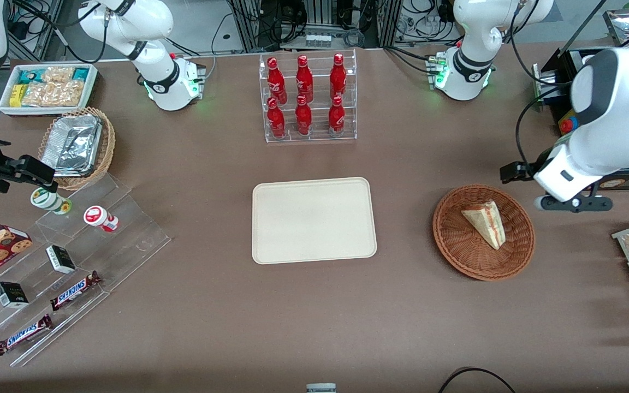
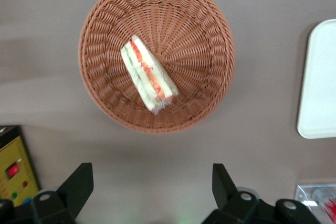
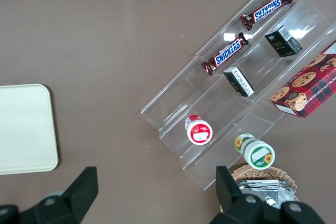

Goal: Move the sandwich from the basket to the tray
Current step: 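Move the open left gripper over the sandwich in the wicker basket, then lower the left gripper onto the wrapped sandwich's upright edge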

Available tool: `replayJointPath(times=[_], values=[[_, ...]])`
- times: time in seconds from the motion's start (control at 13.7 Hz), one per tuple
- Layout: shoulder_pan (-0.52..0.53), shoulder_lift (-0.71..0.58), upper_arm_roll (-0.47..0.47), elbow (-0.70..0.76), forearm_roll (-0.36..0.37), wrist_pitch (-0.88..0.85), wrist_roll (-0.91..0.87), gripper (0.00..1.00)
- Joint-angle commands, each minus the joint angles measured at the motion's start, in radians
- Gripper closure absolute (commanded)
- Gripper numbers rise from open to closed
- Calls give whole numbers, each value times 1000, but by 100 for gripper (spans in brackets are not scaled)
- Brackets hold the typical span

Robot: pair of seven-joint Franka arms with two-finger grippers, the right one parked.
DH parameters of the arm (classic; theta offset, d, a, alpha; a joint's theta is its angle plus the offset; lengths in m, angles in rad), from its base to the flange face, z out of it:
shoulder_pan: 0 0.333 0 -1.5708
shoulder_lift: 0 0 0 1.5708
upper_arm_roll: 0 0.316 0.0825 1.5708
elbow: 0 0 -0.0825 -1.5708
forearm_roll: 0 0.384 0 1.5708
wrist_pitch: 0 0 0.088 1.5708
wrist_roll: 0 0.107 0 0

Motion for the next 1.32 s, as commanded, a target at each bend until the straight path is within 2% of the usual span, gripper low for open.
replayJointPath(times=[0.0, 0.51, 0.73, 1.1, 1.24], values=[[11, -22, -5, -114, 3, 127, 17, 0], [12, 38, 1, -182, 6, 258, 12, 0], [15, 32, 16, -256, 6, 362, -24, 0], [17, 33, 16, -297, 6, 433, -265, 0], [14, 42, 16, -305, 6, 474, -422, 0]])
